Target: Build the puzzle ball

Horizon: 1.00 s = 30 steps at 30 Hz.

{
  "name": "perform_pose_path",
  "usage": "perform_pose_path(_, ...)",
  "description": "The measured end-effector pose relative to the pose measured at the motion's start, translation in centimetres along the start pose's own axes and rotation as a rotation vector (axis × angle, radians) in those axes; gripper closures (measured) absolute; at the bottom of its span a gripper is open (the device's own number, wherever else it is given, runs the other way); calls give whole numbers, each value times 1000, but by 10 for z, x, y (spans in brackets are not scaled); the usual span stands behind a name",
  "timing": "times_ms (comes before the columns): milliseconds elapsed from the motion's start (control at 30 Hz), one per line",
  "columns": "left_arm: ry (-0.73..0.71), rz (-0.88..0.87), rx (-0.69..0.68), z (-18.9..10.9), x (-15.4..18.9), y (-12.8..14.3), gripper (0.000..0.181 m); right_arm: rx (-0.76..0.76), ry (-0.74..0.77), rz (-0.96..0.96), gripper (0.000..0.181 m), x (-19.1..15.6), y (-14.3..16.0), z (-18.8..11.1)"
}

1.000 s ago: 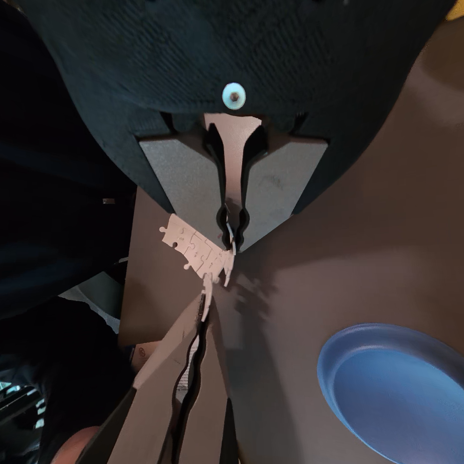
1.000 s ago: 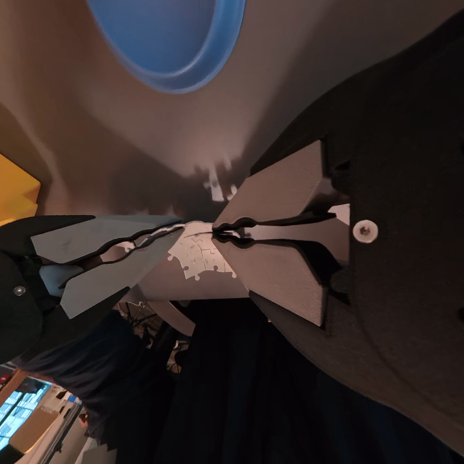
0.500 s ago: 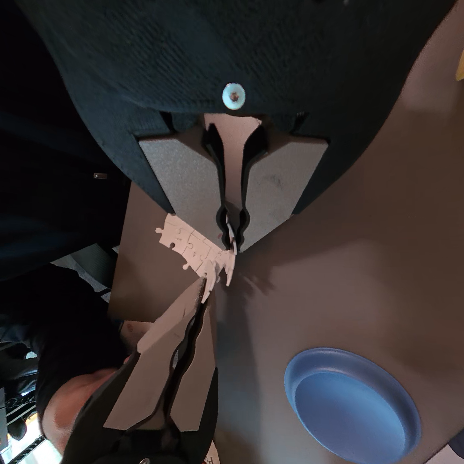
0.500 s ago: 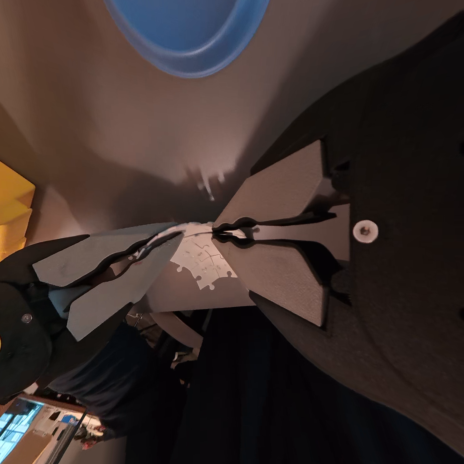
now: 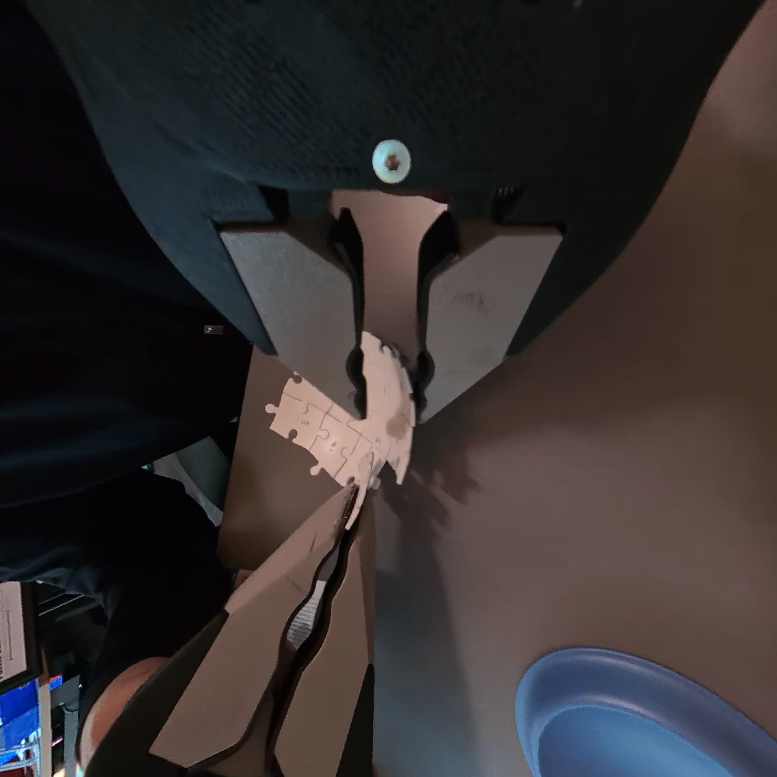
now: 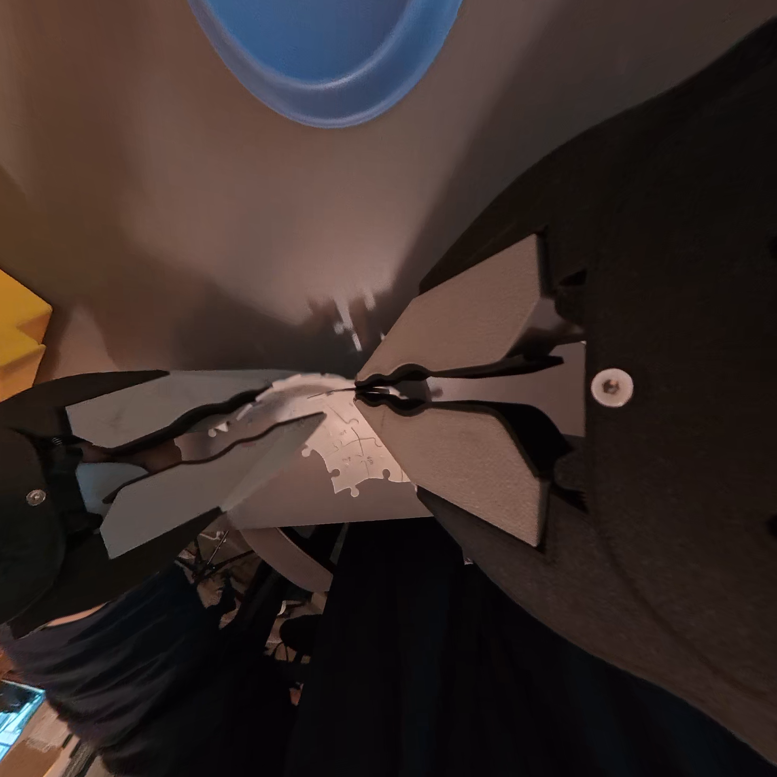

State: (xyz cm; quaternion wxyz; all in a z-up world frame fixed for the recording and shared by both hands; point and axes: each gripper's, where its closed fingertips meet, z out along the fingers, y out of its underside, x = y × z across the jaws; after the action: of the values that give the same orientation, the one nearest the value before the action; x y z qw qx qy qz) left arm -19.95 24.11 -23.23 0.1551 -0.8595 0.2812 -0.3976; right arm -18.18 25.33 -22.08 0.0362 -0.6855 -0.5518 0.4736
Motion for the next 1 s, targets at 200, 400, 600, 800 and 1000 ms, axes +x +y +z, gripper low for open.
perform_pose_path(200, 4, -11, 15, 6, 7, 6, 179, -15, 2, -23, 181, -4, 3, -4)
perform_pose_path(400, -103, -13, 93, 1, -2, 5, 176, -25, -15, -31, 181, -9, 4, 0)
perform_pose_path(600, -122, -9, 90, 1, 0, 7, 175, -46, 33, -43, 181, -3, 4, 2)
perform_pose_path(800, -114, 13, 84, 2, 3, 8, 176, -56, 60, -56, 181, -1, 1, 3)
perform_pose_path(1000, -101, 18, 92, 1, 4, 8, 176, -65, 63, -55, 181, 2, 2, 4)
